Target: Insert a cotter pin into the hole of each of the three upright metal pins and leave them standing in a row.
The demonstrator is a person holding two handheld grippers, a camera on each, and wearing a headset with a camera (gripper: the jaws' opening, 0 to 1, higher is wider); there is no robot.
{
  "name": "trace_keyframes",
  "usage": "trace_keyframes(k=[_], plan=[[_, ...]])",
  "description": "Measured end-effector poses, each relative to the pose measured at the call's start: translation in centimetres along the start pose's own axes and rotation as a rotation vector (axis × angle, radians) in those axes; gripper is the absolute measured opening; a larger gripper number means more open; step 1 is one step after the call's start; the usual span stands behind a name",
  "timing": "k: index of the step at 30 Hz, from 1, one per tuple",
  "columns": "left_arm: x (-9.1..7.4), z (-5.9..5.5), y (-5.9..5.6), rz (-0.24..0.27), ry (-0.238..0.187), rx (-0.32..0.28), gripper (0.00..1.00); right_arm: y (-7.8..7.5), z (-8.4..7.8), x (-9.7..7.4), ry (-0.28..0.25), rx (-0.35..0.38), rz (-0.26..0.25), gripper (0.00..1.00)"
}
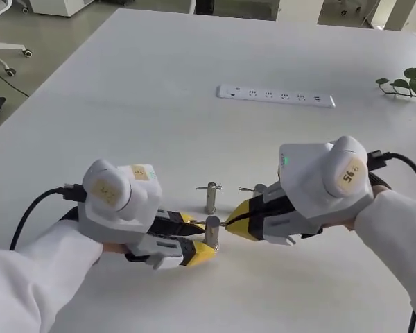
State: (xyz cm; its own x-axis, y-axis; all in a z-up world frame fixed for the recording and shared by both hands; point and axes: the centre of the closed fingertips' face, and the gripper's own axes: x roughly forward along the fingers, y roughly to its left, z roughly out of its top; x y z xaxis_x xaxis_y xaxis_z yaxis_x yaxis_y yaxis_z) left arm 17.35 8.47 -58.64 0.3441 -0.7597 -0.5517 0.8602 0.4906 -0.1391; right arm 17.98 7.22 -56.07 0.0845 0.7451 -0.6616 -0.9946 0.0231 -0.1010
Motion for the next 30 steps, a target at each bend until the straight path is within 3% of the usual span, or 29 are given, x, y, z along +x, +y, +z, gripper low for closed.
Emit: trace_keyframes(k=[3, 7, 10, 13, 16, 18, 30], plan=[[-0.6, -0.2, -0.1, -0.007, 0.009, -0.008, 0.40, -0.2, 0.0, -0.1, -0.002, 0.026, -0.006, 0.13], [-1.5, -0.1, -0.5, -0.028, -0.009, -0.025, 0.57, -0.1, -0.6, 0.3, 0.005, 0.055, 0.004, 0.18], [-2.3, -0.4, -0.6, -0.024, -0.004, -0.015, 0.73, 0.2, -0.6, 0.7, -0.020, 0.097, 0.017, 0.26], [-3.1, -0.9, -0.5, -0.019, 0.000, -0.010, 0.82, 0.5, -0.6, 1.0, -0.041, 0.128, 0.022, 0.29], [-3.6, -1.6, 0.7, 0.043, -0.001, -0.023, 0.92, 0.6, -0.5, 1.5, -0.053, 0.157, 0.020, 0.32], [-4.0, -2.1, 1.1, 0.056, -0.001, -0.033, 0.98, 0.6, -0.4, 1.8, -0.061, 0.181, 0.018, 0.34], [-5.5, -2.8, 1.2, 0.073, -0.021, -0.085, 0.99, 0.8, -0.3, 3.1, -0.079, 0.242, -0.002, 0.31]])
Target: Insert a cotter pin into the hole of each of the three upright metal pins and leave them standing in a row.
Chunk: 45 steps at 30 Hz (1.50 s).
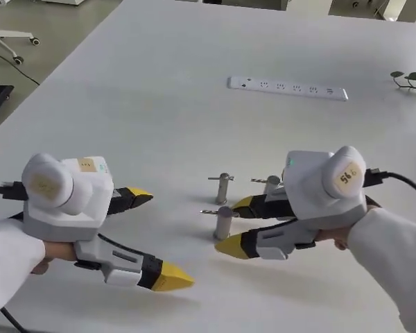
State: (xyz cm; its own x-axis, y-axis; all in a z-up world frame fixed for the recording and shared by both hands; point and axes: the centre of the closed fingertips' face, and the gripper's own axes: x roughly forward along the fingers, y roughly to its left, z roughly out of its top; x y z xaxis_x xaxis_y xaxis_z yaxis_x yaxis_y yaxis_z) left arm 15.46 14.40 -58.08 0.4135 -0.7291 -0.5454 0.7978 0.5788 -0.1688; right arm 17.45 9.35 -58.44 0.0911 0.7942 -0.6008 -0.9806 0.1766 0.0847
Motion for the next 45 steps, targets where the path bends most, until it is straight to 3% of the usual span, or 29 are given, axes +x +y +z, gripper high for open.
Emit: trace_keyframes(k=[3, 5, 6, 14, 16, 19, 24, 31, 37, 45], plan=[[-0.3, -0.2, 0.0, 0.005, 0.006, 0.002, 0.99, 0.1, 0.0, 0.2, -0.004, 0.013, 0.002, 0.27], [-0.6, -0.8, 0.8, 0.054, 0.040, 0.041, 0.98, 0.0, 0.2, 0.2, -0.013, 0.011, -0.005, 0.22], [-0.7, -0.9, 0.9, 0.056, 0.047, 0.039, 0.96, 0.0, 0.3, 0.3, -0.019, 0.015, -0.004, 0.21], [-1.3, -0.9, 1.2, 0.069, 0.036, 0.017, 0.95, -0.2, 0.3, 0.6, -0.016, -0.006, -0.020, 0.10], [-1.5, -0.9, 1.3, 0.070, 0.033, 0.012, 0.95, -0.1, 0.3, 0.6, -0.015, -0.035, -0.024, 0.10], [-1.6, -0.7, 1.7, 0.086, 0.014, -0.048, 0.98, -0.2, 0.3, 0.5, -0.014, -0.034, -0.038, 0.09], [-1.8, -0.6, 1.7, 0.091, 0.007, -0.049, 0.98, -0.6, 0.2, 0.1, -0.004, -0.036, -0.055, 0.08], [-2.1, -0.7, 1.7, 0.106, 0.020, -0.047, 0.99, -0.6, 0.4, -2.3, -0.032, -0.043, -0.061, 0.08], [-2.5, -1.0, 1.9, 0.118, 0.028, -0.064, 0.99, -1.5, -0.2, -5.8, -0.059, -0.022, -0.089, 0.08], [-3.2, -1.2, 2.4, 0.145, 0.029, -0.074, 0.98, -4.7, -2.8, -9.7, -0.036, 0.021, -0.200, 0.08]])
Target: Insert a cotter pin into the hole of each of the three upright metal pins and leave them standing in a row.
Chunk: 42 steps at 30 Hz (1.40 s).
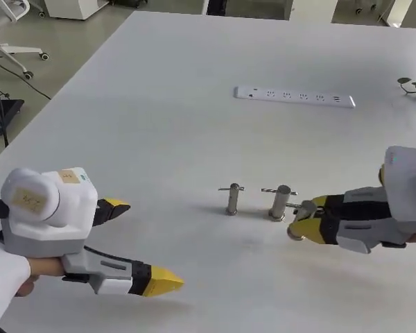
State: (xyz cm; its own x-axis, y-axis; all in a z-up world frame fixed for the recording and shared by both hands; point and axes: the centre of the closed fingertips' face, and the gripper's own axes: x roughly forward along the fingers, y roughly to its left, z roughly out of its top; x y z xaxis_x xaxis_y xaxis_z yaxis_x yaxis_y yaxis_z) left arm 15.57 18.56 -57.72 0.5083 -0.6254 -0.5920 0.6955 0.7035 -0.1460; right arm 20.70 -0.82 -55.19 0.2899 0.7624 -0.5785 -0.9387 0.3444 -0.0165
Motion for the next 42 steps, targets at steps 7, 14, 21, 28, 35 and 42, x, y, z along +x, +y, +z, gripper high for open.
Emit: trace_keyframes(k=[7, 14, 21, 28, 35, 42], plan=[[-0.4, -0.1, 0.0, 0.006, 0.009, 0.001, 0.99, -2.5, -1.4, -0.5, -0.017, 0.042, -0.039, 0.08], [-0.8, 0.0, -0.5, 0.005, -0.003, 0.000, 0.99, -3.4, -1.9, -0.2, -0.026, 0.055, -0.032, 0.08], [-1.1, -0.1, -0.7, -0.002, -0.011, -0.014, 0.99, -3.9, -2.5, 0.1, -0.030, 0.069, -0.026, 0.08], [-1.1, -0.1, -1.1, -0.007, -0.017, -0.025, 0.98, -4.1, -3.0, 0.1, -0.030, 0.071, -0.027, 0.08], [-0.9, -0.2, -1.4, -0.017, -0.013, -0.026, 0.98, -4.3, -3.0, 0.3, -0.042, 0.064, -0.023, 0.08], [-0.9, 0.0, -1.5, -0.021, -0.021, -0.048, 0.99, -4.2, -3.0, 0.3, -0.049, 0.077, -0.025, 0.09]])
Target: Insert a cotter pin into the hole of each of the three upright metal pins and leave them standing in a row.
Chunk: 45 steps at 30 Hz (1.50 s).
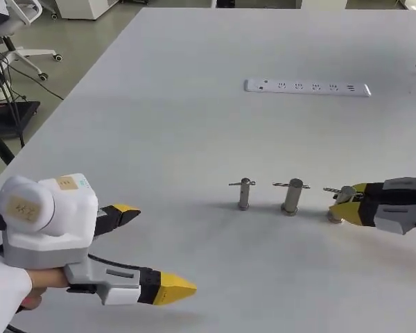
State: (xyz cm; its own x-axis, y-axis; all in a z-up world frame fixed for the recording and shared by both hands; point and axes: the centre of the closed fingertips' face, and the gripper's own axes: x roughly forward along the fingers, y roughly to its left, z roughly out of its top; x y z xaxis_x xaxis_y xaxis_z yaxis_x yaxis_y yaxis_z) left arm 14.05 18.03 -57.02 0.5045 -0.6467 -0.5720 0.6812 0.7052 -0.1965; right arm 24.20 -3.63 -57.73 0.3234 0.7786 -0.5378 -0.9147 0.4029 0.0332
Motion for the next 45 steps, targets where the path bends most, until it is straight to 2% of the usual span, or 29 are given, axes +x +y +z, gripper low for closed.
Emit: trace_keyframes(k=[2, 3, 4, 6, 7, 11, 13, 15, 18, 22, 27, 29, 32, 33, 36, 38, 41, 45], plan=[[0.0, 0.1, -0.1, -0.003, -0.002, 0.001, 0.99, 0.0, 0.2, 0.0, -0.017, 0.027, -0.003, 0.10], [0.1, 0.2, -0.2, -0.005, -0.002, 0.002, 0.99, 0.1, 0.9, -0.1, -0.057, 0.066, 0.001, 0.11], [0.1, 0.2, -0.2, -0.005, -0.003, 0.003, 0.99, 0.1, 1.2, -0.1, -0.074, 0.076, -0.001, 0.14], [0.2, 0.5, -0.3, -0.008, -0.012, 0.001, 0.99, -0.1, 1.4, -0.3, -0.069, 0.066, -0.022, 0.24], [0.3, 0.8, -0.5, -0.014, -0.029, -0.008, 0.99, 0.0, 1.7, -0.4, -0.072, 0.066, -0.025, 0.29], [0.5, 2.6, -1.3, -0.039, -0.105, -0.044, 0.99, 0.6, 2.4, -1.0, -0.092, 0.073, -0.037, 0.36], [0.6, 3.4, -1.8, -0.046, -0.132, -0.047, 0.99, 0.7, 2.7, -1.4, -0.104, 0.095, -0.060, 0.44], [0.8, 4.0, -2.1, -0.049, -0.147, -0.045, 0.99, 1.0, 2.9, -1.9, -0.118, 0.121, -0.077, 0.57], [1.1, 4.4, -2.3, -0.052, -0.150, -0.036, 0.99, 1.5, 3.0, -2.5, -0.135, 0.147, -0.097, 0.71], [1.2, 4.9, -2.5, -0.055, -0.160, -0.028, 0.99, 2.4, 2.9, -3.3, -0.141, 0.178, -0.109, 0.80], [1.2, 5.4, -2.9, -0.058, -0.171, -0.018, 0.99, 3.3, 3.1, -4.6, -0.150, 0.218, -0.154, 0.89], [1.1, 5.6, -2.9, -0.056, -0.174, -0.015, 0.99, 3.4, 2.4, -5.0, -0.125, 0.243, -0.177, 0.94], [0.9, 5.8, -2.9, -0.053, -0.176, -0.019, 0.99, 3.7, 1.9, -5.5, -0.113, 0.263, -0.199, 0.95], [0.6, 6.3, -2.9, -0.054, -0.202, -0.042, 0.99, 3.9, 1.8, -5.7, -0.111, 0.276, -0.205, 0.96], [0.1, 6.9, -2.9, -0.048, -0.234, -0.056, 0.99, 4.7, 1.7, -6.4, -0.110, 0.305, -0.219, 0.98], [-0.3, 7.2, -2.9, -0.039, -0.244, -0.057, 0.99, 4.8, 1.3, -6.8, -0.092, 0.318, -0.246, 0.98], [-0.6, 7.1, -2.9, -0.025, -0.238, -0.052, 0.99, 5.3, 1.0, -7.3, -0.075, 0.323, -0.268, 0.98], [-0.7, 6.5, -3.0, -0.011, -0.213, -0.042, 0.99, 6.4, 1.0, -7.7, -0.094, 0.341, -0.272, 0.98]])
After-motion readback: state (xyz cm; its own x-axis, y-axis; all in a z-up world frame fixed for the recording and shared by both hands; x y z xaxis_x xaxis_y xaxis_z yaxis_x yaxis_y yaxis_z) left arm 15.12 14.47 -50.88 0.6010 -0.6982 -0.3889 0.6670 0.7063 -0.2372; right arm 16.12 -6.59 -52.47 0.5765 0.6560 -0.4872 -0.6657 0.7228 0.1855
